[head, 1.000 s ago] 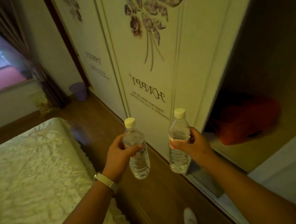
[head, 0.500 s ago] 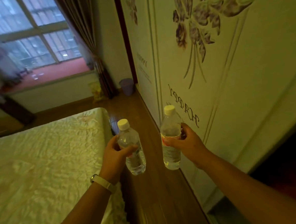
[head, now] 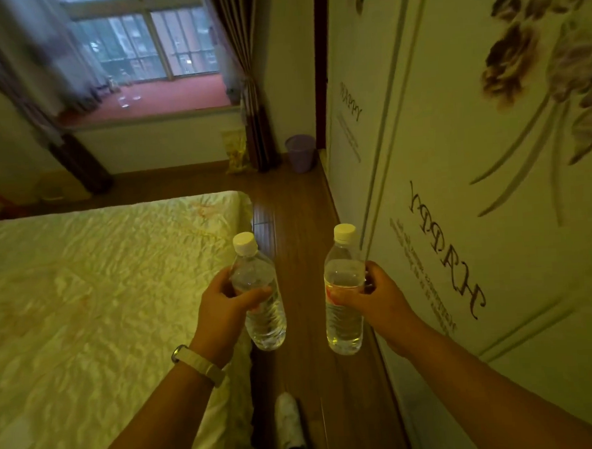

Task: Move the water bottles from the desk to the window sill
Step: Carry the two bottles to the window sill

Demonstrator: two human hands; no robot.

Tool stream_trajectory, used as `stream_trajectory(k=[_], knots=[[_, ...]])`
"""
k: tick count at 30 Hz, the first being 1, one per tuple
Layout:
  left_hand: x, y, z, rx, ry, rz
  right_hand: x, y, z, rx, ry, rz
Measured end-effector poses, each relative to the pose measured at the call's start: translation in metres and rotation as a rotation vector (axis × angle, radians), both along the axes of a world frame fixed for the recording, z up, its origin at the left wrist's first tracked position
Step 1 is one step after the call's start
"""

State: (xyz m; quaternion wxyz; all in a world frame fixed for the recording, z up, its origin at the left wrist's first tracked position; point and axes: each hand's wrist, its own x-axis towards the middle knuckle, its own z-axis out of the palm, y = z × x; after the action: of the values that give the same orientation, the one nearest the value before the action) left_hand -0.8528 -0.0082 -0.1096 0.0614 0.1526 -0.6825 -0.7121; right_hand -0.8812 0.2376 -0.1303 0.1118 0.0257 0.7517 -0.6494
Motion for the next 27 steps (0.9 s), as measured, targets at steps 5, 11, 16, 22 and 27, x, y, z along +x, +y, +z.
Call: stream_trajectory(k=[5,11,16,22,27], knots=[[-0.088,-0.037,-0.009,0.062,0.006,-0.017,-0.089,-0.043,-0.001,0.100,0.039,0.042],[-0.185,-0.087,0.005,0.032,0.035,-0.044,-0.180,-0.090,0.024,0.106,0.094,0.018],[-0.239,-0.115,0.017,0.028,0.056,-0.042,-0.237,-0.112,0.028,0.089,0.115,-0.024],[-0.296,-0.131,0.011,0.037,0.027,0.007,-0.308,-0.124,0.022,0.073,0.119,0.012],[-0.359,-0.133,-0.005,0.046,-0.023,0.049,-0.383,-0.129,0.009,0.038,0.113,0.036]])
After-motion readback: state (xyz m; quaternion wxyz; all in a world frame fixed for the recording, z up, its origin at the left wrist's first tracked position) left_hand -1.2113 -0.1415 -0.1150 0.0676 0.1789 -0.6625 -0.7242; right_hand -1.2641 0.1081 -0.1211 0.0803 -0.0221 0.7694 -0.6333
